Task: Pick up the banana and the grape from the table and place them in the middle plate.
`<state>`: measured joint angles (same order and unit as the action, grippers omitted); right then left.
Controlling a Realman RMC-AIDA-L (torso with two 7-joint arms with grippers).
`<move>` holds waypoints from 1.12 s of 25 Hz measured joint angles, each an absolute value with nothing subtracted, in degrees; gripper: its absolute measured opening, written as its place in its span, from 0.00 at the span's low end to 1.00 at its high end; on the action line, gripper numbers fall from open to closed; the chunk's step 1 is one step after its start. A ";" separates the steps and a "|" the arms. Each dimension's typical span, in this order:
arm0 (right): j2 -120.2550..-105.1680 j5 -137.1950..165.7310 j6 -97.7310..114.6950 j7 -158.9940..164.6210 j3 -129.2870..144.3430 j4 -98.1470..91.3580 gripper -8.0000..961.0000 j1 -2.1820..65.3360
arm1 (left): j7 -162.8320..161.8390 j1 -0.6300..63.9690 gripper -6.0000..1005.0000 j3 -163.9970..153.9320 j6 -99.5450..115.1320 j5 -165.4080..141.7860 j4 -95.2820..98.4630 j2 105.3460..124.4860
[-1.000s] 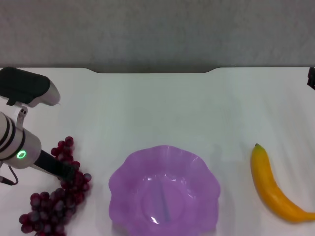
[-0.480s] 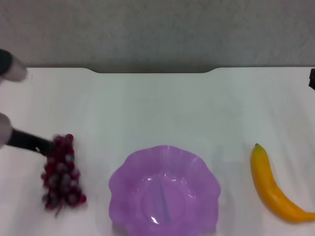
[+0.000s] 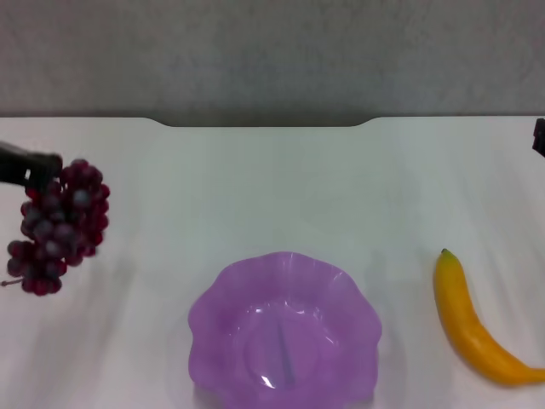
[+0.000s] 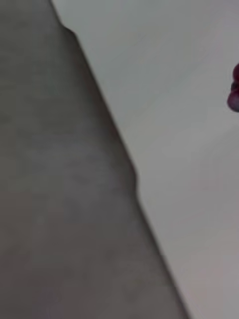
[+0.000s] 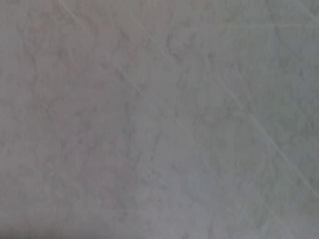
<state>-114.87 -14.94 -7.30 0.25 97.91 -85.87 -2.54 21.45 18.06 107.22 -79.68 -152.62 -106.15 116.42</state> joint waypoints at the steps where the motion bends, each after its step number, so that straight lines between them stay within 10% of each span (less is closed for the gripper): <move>1: -114.87 -14.94 -7.32 0.25 97.93 -85.87 0.79 -2.52 | 21.63 18.06 0.07 107.15 -80.07 -152.25 -107.51 116.43; 28: -114.87 -14.82 -8.84 -0.14 98.07 -87.33 0.79 -2.65 | 26.33 21.14 0.06 95.10 -91.61 -127.21 -117.54 116.39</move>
